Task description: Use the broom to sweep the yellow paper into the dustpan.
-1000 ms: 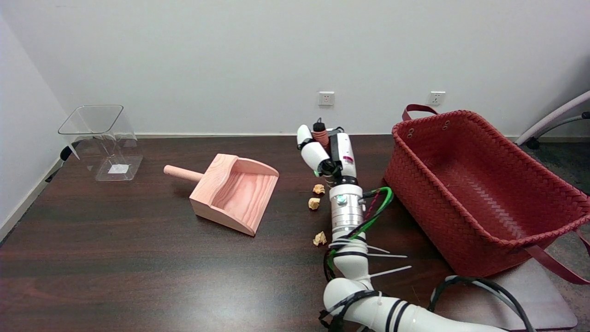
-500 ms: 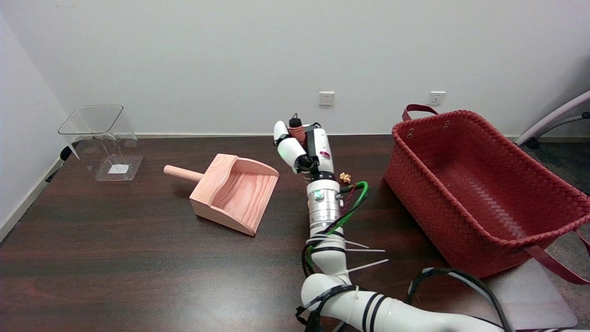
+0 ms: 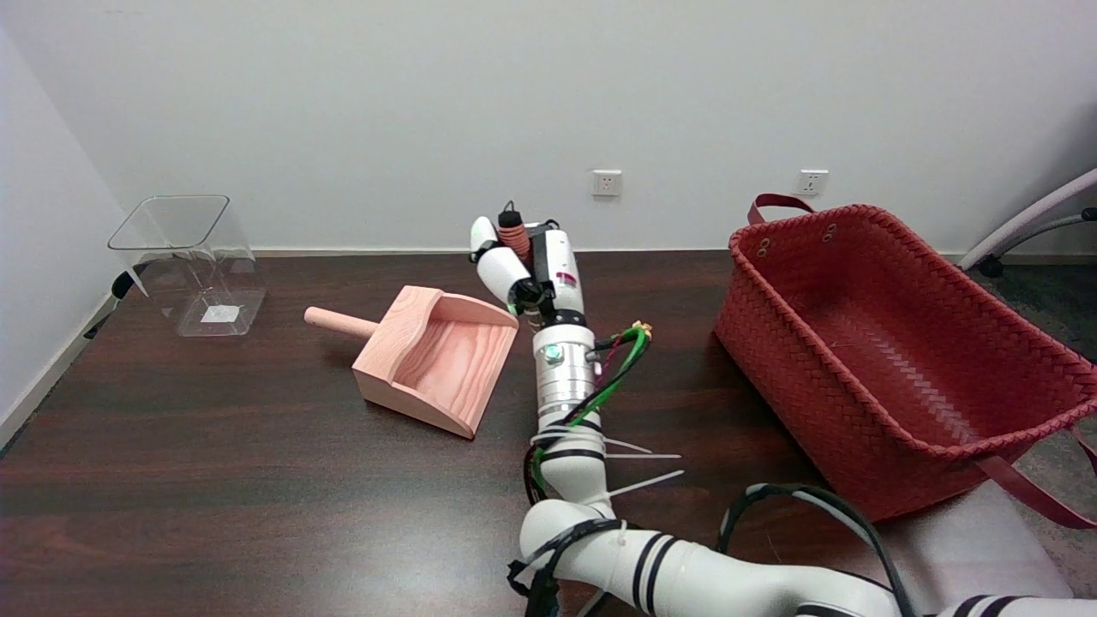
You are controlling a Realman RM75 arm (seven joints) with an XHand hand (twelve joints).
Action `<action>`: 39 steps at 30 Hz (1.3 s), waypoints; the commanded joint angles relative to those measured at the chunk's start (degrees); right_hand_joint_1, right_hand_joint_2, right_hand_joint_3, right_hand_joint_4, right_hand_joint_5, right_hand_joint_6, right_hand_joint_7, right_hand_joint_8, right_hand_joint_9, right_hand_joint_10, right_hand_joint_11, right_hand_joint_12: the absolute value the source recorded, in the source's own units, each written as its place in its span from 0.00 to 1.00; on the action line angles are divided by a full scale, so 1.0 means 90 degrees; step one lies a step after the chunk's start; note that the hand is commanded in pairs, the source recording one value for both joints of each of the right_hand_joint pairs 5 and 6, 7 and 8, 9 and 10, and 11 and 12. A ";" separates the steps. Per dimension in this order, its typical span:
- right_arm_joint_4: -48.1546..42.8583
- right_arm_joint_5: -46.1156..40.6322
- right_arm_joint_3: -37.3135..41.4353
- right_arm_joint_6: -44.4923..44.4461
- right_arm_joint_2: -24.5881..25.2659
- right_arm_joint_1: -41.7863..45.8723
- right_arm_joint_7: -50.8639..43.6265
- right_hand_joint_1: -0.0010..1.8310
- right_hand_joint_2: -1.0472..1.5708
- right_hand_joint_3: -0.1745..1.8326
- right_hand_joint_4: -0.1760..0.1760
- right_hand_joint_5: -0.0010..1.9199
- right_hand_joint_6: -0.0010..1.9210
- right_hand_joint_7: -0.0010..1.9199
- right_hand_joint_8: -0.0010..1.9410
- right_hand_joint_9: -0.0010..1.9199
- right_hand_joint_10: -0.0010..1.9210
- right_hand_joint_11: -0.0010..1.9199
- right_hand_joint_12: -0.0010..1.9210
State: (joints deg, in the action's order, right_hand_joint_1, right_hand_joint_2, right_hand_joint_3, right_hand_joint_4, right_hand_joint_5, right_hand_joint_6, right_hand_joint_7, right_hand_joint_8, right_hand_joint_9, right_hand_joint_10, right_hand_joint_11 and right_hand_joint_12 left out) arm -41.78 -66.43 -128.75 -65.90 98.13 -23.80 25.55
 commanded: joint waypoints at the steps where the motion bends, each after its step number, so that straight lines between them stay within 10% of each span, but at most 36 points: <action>1: 0.0815 -0.0052 -0.0014 0.0009 0.0560 -0.0657 0.0057 0.40 1.00 0.46 0.50 1.00 1.00 1.00 0.99 1.00 1.00 1.00 1.00; 24: 0.1159 -0.0081 0.0003 0.0158 0.0723 -0.1133 0.1353 0.37 1.00 0.41 0.50 1.00 1.00 1.00 0.99 1.00 1.00 1.00 1.00; 39: -0.0318 0.0232 0.0092 -0.0406 0.0120 -0.0663 -0.0097 0.41 1.00 0.36 0.50 1.00 1.00 1.00 0.99 1.00 1.00 1.00 1.00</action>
State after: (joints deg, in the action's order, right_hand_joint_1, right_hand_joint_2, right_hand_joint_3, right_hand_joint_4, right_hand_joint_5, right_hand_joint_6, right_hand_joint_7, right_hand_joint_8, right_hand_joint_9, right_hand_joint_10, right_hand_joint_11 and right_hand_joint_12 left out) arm -33.47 -66.31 -128.71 -66.18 103.77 -32.93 33.15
